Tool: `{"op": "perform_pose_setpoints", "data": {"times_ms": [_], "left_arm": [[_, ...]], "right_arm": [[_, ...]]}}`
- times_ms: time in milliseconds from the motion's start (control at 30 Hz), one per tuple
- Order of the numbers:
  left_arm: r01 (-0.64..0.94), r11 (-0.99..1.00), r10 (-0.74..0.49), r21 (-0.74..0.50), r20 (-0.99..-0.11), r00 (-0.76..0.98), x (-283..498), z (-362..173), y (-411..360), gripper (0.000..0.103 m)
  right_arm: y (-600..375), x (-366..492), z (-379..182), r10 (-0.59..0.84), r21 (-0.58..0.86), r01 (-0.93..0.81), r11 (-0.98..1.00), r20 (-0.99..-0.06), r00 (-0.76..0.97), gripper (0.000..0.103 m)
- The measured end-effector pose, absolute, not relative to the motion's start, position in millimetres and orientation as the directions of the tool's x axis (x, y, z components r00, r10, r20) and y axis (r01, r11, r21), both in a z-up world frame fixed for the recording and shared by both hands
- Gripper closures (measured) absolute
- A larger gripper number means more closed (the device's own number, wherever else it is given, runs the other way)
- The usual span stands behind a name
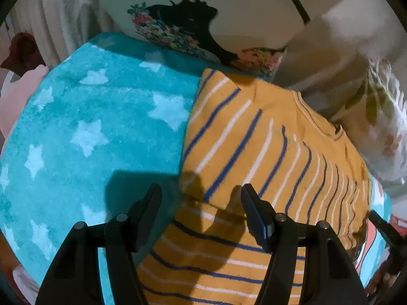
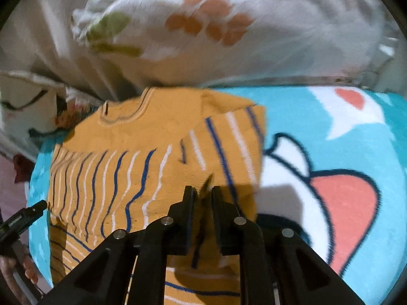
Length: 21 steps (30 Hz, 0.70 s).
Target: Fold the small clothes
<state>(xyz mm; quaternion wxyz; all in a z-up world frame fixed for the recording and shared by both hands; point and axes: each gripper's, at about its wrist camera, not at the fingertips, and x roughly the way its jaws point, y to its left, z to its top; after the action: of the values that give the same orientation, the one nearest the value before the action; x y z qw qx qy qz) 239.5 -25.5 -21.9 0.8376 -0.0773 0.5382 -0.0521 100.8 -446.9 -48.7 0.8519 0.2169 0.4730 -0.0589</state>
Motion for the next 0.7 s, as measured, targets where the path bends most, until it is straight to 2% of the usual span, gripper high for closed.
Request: {"op": "perform_pose_setpoints", "data": {"times_ms": [133, 267, 400, 533, 700], "left_arm": [[0.081, 0.979, -0.205, -0.188, -0.879, 0.43, 226, -15, -27, 0.039], [0.227, 0.957, -0.265, -0.183, -0.871, 0.413, 205, -20, -45, 0.039], [0.307, 0.947, -0.216, -0.09, -0.888, 0.406, 195, -36, -73, 0.039], [0.284, 0.959, -0.144, -0.017, -0.89, 0.433, 203, -51, -84, 0.039], [0.154, 0.985, -0.136, -0.079, -0.904, 0.406, 220, -57, -66, 0.037]], "right_arm": [[-455, 80, -28, 0.077, 0.32, 0.327, 0.889, -0.809, 0.582, 0.073], [-436, 68, -19, 0.138, 0.36, 0.263, 0.895, -0.785, 0.604, 0.073], [-395, 81, -25, 0.191, 0.349, 0.191, 0.917, -0.806, 0.56, 0.072], [-367, 89, -36, 0.207, 0.341, 0.167, 0.925, -0.821, 0.532, 0.072], [-353, 94, -54, 0.153, 0.281, 0.19, 0.941, -0.852, 0.5, 0.072]]}}
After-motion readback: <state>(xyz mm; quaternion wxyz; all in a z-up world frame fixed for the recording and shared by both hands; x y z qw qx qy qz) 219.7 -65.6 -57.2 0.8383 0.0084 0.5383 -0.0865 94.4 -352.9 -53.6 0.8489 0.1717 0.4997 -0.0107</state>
